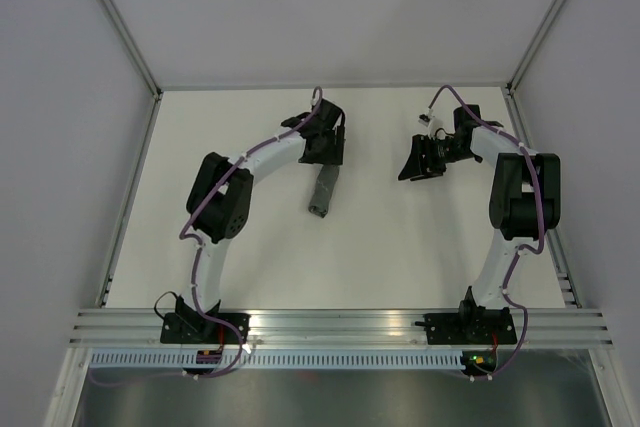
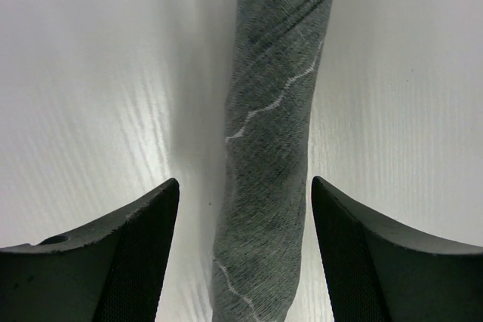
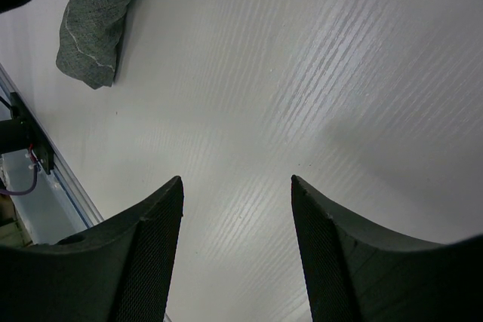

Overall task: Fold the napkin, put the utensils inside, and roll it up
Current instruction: Roll the napkin with the utensil

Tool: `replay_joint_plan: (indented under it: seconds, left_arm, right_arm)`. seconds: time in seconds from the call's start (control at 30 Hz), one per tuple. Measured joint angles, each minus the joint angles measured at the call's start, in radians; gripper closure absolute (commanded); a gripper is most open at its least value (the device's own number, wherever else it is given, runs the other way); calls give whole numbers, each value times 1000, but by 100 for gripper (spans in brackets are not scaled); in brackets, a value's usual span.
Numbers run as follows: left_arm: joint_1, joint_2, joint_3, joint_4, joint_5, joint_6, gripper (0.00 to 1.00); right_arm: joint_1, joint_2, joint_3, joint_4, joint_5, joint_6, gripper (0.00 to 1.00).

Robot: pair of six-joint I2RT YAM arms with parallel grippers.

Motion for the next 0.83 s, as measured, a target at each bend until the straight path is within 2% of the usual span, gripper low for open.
replay_joint_plan:
  seconds: [0.17,0.2,0.37,0.57,0.63,0.83]
  left_arm:
    - [35,-96,-32,-4,0,2,21]
    - [47,-134,-45,-1,0,5,1]
    - [83,-388,-166,35,10,20,0]
    - [94,-742,-425,119,44,27,0]
    - [93,-821,-509,141,56,28,0]
    - [97,-991,-683,153,88,29,0]
  right_arm:
    - [-1,-10,6,-7,6,0,32]
    - [-1,-19,6,-8,12,0,32]
    - [-7,-140,5,-3,35,8,26]
    - [-43,-417,-37,74,93,35,14]
    - [-54,-509,-54,87,124,37,7]
    - [-54,-653,-117,107,184,31,5]
